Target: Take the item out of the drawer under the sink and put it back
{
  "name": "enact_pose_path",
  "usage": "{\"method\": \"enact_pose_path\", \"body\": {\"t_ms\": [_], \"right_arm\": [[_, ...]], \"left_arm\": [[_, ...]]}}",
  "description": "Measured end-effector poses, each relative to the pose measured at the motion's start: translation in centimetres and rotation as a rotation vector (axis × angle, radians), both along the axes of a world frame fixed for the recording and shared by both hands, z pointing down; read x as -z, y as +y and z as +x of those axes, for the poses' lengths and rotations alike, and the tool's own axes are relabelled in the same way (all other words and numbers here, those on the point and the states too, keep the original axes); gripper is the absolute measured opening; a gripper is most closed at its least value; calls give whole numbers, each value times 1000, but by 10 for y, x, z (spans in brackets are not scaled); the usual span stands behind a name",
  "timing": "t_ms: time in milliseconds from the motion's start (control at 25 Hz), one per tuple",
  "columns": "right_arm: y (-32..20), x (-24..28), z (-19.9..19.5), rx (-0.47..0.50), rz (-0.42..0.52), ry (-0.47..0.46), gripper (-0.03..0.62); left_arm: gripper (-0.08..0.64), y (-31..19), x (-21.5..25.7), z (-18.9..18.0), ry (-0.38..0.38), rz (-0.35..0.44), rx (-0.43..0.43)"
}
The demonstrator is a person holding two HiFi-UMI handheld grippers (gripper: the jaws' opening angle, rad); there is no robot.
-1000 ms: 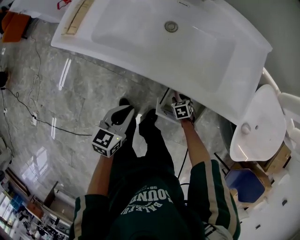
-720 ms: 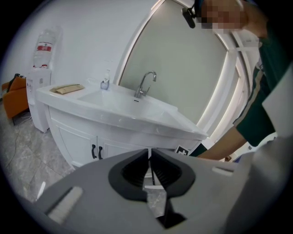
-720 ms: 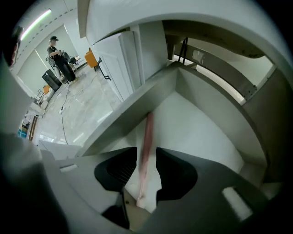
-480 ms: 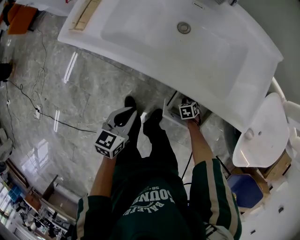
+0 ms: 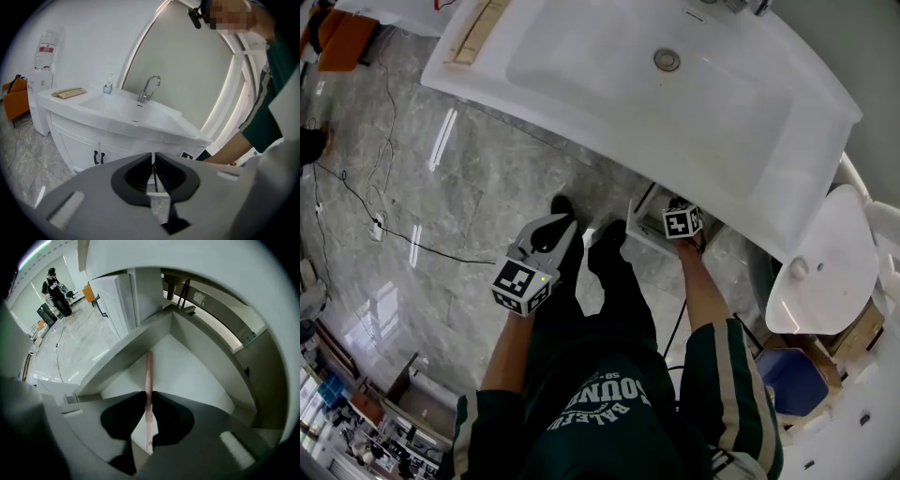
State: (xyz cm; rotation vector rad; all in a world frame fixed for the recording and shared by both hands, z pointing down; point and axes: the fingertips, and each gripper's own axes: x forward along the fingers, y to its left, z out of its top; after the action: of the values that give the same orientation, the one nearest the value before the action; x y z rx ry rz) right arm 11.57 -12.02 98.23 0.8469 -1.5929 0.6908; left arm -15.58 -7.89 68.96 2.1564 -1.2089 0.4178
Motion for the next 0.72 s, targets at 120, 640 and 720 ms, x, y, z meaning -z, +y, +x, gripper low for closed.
{"method": "enact_pose_path", "body": {"t_ms": [120, 640, 720], "right_arm": [[-3, 10, 4, 0, 13, 4, 51], [23, 85, -3, 22, 85, -24, 51], [26, 100, -9, 30, 102, -39, 51]], "left_arm": [[72, -2, 7, 3, 5, 8, -11], [72, -1, 53, 12, 25, 61, -59], [72, 0, 58, 13, 27, 66, -67]]}}
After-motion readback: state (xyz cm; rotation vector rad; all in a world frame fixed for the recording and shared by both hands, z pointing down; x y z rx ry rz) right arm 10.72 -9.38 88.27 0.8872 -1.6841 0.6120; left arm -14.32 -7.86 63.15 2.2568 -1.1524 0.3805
